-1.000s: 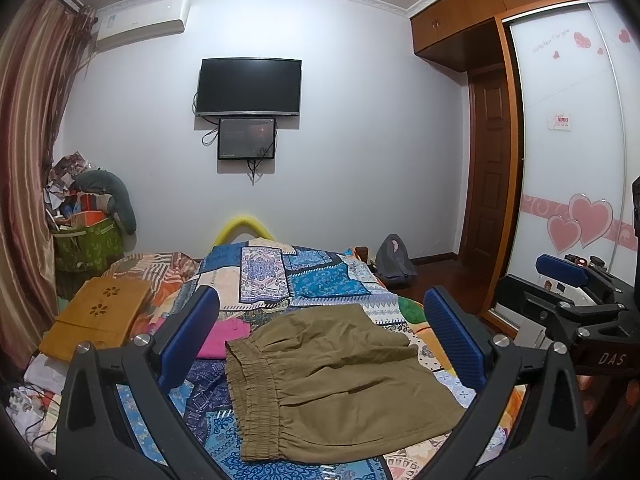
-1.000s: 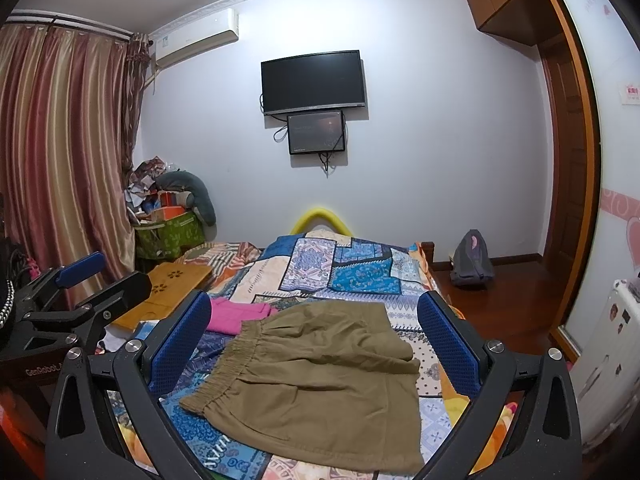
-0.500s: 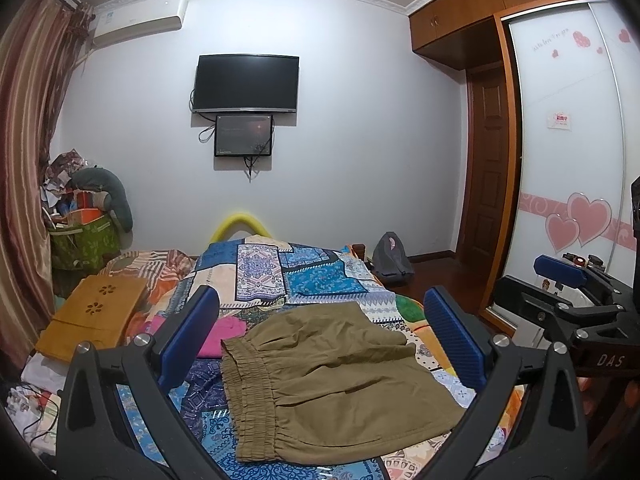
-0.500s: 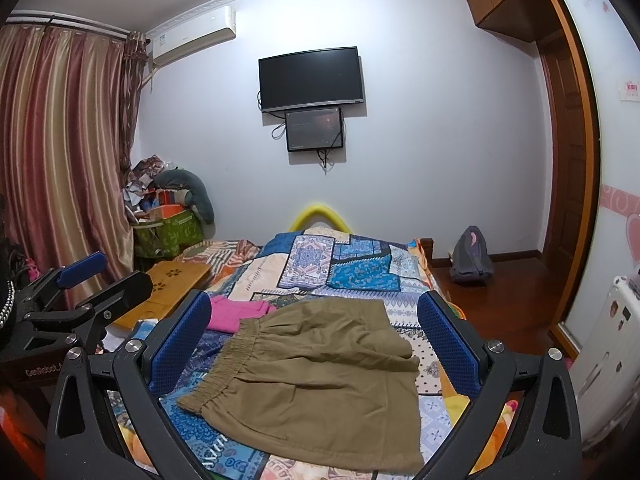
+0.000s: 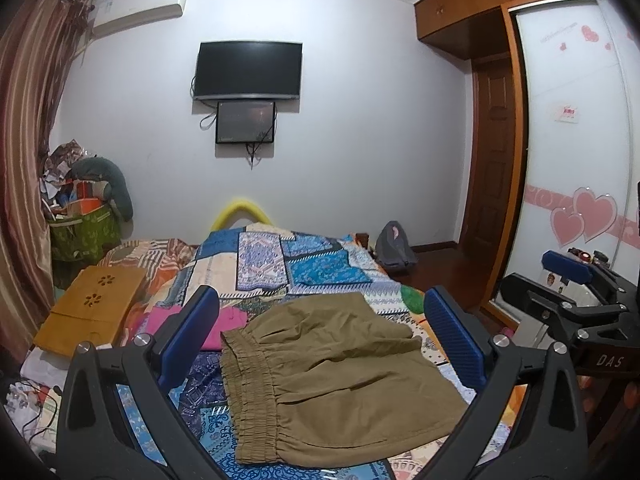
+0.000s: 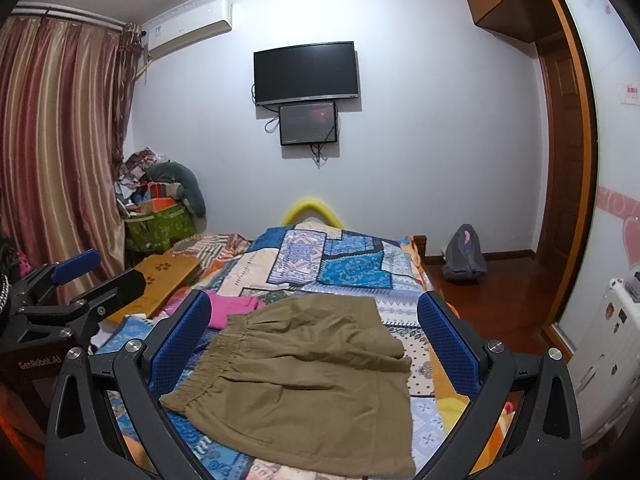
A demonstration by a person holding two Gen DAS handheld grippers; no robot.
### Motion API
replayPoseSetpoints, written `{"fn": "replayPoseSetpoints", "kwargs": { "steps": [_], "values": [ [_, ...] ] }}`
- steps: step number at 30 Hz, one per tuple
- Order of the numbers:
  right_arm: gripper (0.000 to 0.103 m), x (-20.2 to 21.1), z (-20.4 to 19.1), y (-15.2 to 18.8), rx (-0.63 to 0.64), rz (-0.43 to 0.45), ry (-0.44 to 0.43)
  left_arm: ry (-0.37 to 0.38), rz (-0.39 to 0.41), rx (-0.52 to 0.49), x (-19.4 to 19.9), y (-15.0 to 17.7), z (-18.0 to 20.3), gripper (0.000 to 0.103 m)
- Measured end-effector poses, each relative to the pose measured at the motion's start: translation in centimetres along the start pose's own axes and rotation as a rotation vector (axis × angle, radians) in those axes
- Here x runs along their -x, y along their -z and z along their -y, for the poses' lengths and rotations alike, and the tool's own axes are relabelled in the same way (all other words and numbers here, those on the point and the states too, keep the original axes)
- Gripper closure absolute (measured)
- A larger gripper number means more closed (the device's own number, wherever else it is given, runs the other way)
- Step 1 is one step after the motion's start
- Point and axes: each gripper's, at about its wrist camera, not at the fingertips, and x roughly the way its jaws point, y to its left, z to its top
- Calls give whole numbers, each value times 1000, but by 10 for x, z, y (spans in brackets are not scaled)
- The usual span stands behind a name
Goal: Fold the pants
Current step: 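Lower both grippers onto the khaki pants waistband and hem and close them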
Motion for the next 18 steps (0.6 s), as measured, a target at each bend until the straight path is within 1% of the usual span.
{"fn": "replayPoseSetpoints", "kwargs": {
  "steps": [2,5,9,15,18],
  "values": [
    [0,-9,4,2,1,-7,10,-6,-32,0,-14,1,-5,0],
    [0,-29,11,5,5,-24,51,-17,-84,-12,-37,2,-12,0],
    [0,-61,23,15,13,-75,83,-53,-148,-24,-73,6,-27,0],
    [0,-99,46,26,-13,-141,81,-71,-230,-13,-130,15,-56,0],
    [1,-122,56,24,-3,-199,88,-79,-273,-12,-160,19,-71,0]
  ]
}}
